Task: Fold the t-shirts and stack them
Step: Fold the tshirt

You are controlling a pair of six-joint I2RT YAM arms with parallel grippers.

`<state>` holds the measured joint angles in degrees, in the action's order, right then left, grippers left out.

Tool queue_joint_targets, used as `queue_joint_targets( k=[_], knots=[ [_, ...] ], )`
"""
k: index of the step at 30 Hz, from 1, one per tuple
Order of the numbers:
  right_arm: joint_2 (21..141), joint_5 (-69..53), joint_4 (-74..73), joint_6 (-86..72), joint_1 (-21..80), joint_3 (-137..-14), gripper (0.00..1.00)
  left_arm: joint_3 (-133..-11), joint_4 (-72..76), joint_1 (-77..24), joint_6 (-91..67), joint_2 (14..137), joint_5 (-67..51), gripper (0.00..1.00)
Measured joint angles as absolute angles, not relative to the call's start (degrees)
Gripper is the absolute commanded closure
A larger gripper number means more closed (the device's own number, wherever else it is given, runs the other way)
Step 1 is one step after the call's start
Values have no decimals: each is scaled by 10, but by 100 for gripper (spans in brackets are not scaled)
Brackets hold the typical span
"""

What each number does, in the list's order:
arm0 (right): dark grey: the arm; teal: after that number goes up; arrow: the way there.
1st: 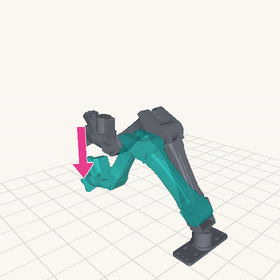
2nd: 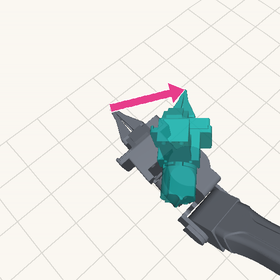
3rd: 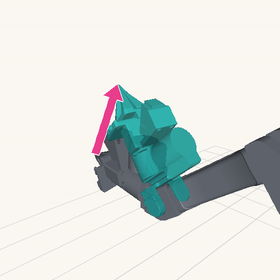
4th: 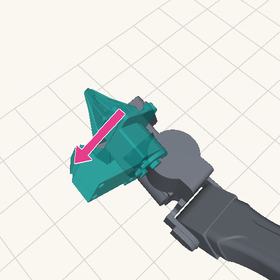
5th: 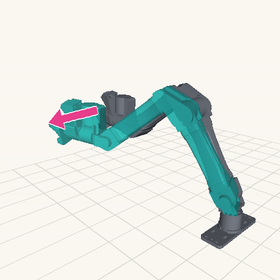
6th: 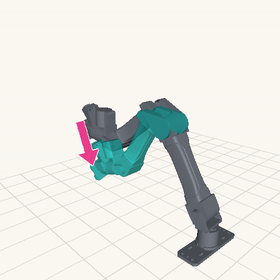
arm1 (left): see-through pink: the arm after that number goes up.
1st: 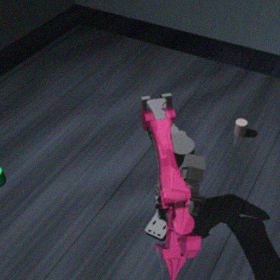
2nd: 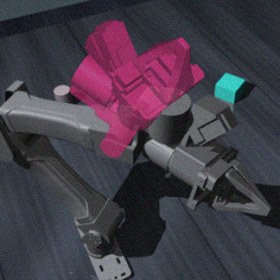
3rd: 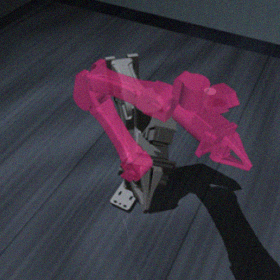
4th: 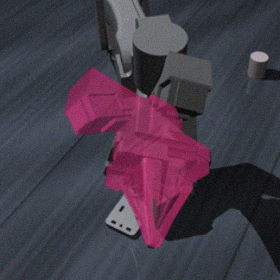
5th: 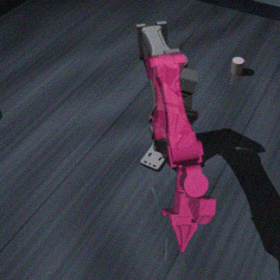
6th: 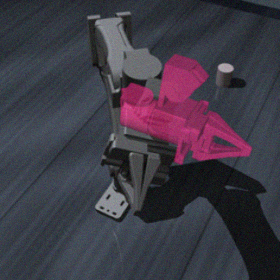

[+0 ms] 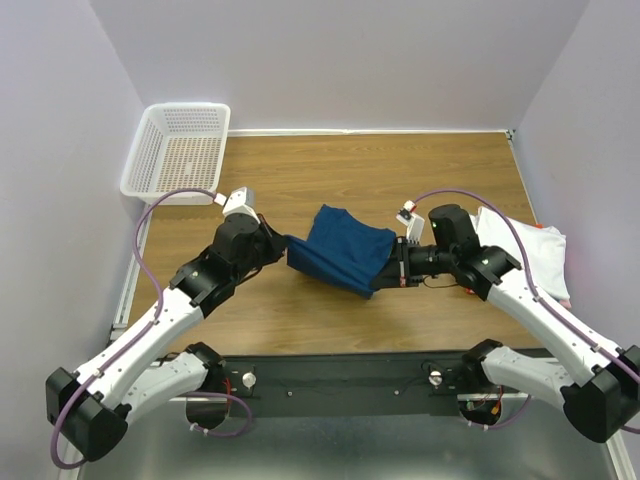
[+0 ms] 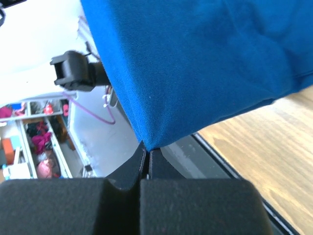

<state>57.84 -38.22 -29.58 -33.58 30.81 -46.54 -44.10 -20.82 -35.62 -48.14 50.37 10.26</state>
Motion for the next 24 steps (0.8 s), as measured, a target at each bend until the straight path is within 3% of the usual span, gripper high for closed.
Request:
queue_joint_targets(
  k=[24],
  knots=[
    [712,-329,-296,-296,195,-524,99,-575,-109,-301,-420,787,69,100]
  ],
)
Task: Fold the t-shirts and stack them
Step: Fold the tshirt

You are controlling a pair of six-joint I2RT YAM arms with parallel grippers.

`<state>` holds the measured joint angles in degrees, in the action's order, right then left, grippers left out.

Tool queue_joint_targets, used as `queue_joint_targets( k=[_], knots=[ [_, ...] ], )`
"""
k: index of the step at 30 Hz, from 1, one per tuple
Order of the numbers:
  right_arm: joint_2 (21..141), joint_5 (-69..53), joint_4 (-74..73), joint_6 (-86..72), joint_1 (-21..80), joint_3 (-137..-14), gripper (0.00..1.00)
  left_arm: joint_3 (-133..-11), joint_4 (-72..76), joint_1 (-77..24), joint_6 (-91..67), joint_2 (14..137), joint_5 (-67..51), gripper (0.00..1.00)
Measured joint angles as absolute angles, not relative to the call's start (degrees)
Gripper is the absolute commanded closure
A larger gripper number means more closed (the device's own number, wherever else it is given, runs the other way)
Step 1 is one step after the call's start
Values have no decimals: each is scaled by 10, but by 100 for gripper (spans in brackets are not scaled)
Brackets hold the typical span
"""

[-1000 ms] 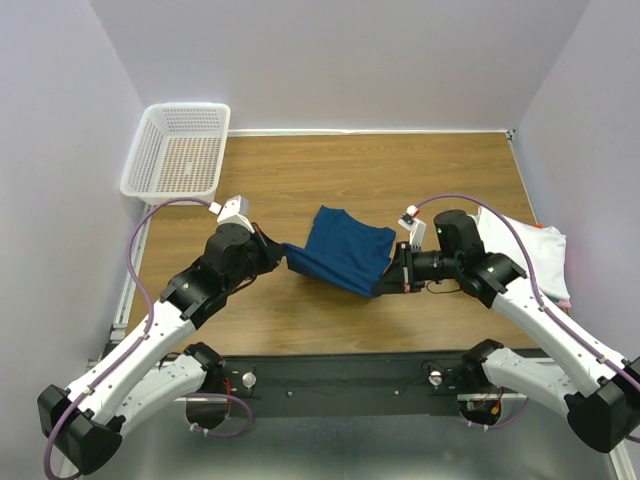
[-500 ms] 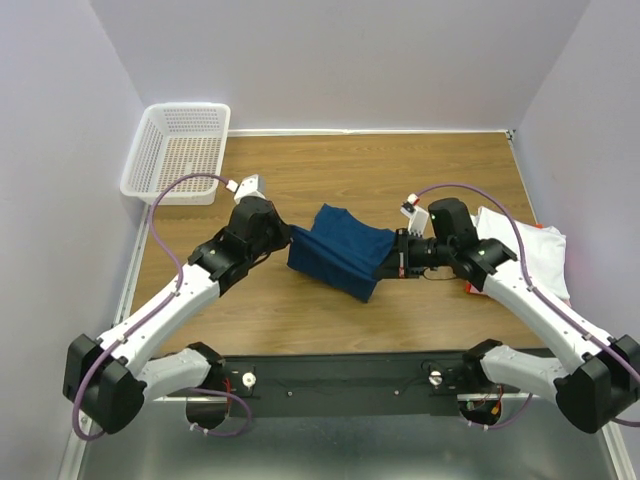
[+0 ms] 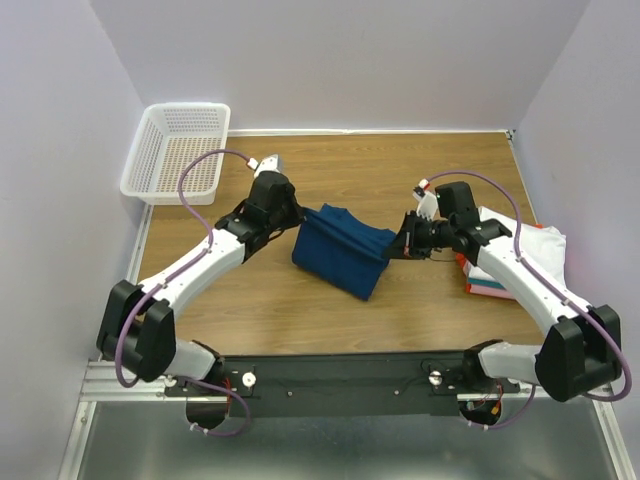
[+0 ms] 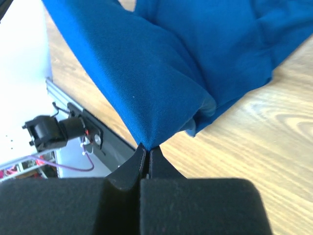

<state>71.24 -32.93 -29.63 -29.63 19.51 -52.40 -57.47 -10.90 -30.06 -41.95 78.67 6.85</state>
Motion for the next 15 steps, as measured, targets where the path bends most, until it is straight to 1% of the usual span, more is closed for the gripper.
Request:
queue_joint_targets(
  k=[8,15],
  knots=[
    [771,-344,-283,-284,150,-538,99,-631,-101,-293,-413,881,58,100],
    [831,-362,-266,-274,138,-544,99,-663,-102,-285,-408,941,51,100]
  ],
)
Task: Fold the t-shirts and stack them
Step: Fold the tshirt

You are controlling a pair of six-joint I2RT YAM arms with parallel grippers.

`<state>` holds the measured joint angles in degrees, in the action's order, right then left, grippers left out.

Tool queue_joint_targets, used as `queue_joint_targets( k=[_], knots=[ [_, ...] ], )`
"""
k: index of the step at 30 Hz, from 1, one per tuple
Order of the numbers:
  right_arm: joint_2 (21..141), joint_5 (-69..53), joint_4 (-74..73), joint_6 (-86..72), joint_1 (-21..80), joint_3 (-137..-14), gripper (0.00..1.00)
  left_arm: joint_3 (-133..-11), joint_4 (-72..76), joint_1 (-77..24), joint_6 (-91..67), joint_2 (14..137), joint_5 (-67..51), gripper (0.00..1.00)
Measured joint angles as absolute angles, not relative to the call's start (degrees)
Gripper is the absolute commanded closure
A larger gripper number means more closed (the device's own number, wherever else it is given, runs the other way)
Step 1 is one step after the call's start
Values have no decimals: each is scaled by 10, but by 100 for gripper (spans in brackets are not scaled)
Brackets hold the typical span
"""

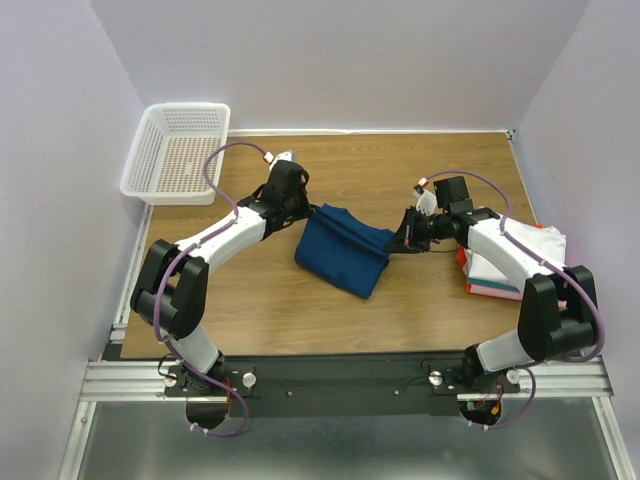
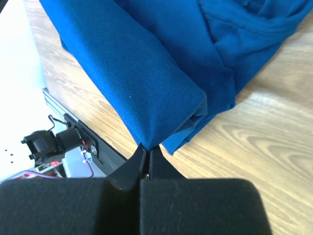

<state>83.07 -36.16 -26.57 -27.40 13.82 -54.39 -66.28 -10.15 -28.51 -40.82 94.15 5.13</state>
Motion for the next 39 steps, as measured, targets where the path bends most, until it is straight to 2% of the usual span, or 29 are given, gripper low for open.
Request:
queue_joint_targets(
  k=[9,12,15,16,18,19,20,24,31,39],
  knots=[
    [900,-366,-240,-271,123,-563,99,-701,-106,-273,-403,1011,40,100],
    [909,-366,-236,-273,123,-565,92,-714,-108,-271,-401,1030,36,100],
    [917,-365,-235,-273,120,-572,68,-730,-114,-269,-395,1049,31,62],
    [920,-364,-236,-274,119,-575,43,-733,-116,-269,-395,1052,32,51],
    [924,-359,-238,-275,115,-580,0,-741,-118,-263,-385,1059,33,40],
    [925,-357,-239,-272,113,-582,0,-743,-119,-260,-385,1059,33,24],
    [925,-354,-241,-270,112,-587,0,-743,-121,-257,-384,1059,33,2],
    [917,-352,-240,-270,111,-598,0,-741,-122,-250,-378,1049,32,2],
    [832,-357,-238,-269,111,-588,0,-697,-106,-259,-373,965,10,2],
    [810,-391,-191,-290,123,-532,0,-602,-16,-300,-369,908,-78,2]
  ],
)
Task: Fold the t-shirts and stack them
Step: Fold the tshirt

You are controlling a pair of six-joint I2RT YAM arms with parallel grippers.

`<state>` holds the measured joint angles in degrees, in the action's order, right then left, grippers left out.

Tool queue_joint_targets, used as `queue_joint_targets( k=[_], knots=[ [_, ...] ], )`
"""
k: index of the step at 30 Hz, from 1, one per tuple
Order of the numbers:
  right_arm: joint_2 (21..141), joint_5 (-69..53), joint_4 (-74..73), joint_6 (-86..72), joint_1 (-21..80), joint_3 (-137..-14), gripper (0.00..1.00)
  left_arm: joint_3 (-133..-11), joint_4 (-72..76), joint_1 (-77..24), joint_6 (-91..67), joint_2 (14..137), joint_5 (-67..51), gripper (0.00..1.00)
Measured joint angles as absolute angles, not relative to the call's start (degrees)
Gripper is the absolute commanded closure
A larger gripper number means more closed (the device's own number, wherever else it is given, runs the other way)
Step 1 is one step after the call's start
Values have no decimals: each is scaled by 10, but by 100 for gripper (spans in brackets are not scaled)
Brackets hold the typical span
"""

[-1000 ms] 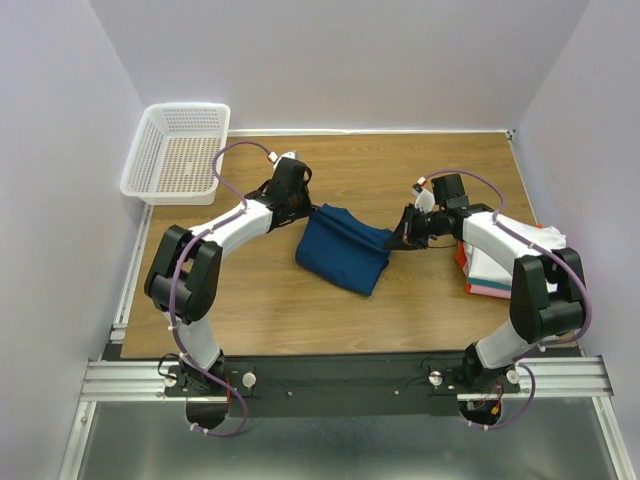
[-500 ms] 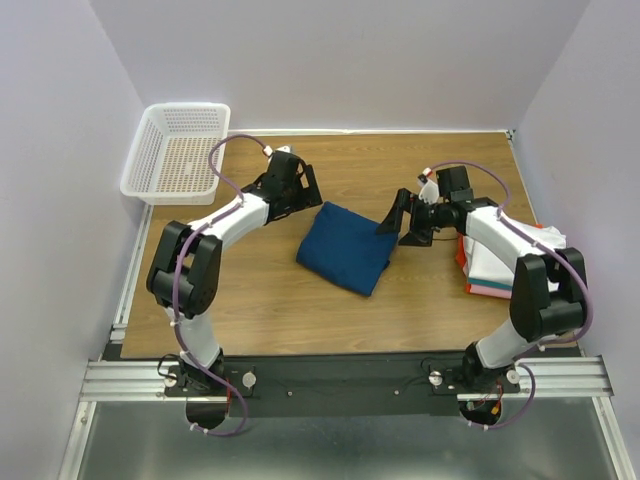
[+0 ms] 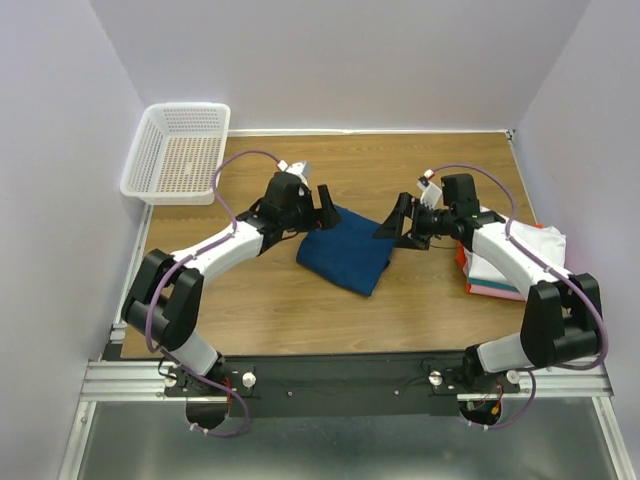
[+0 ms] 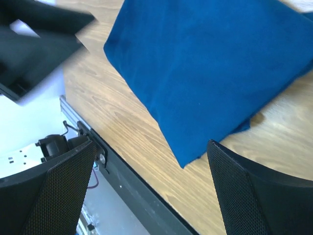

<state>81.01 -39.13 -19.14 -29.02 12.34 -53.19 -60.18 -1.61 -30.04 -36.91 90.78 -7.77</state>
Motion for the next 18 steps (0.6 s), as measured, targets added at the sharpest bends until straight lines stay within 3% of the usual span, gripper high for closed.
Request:
queue_joint_targets(
  k=[10,18],
  knots=[
    [929,-408,-136,-297,131,-545,0,-469,52,-314,-371,910,-130,2],
    [1000,-406,-128,-292,131,-575,0,-445,95,-314,-376,931,-129,2]
  ],
)
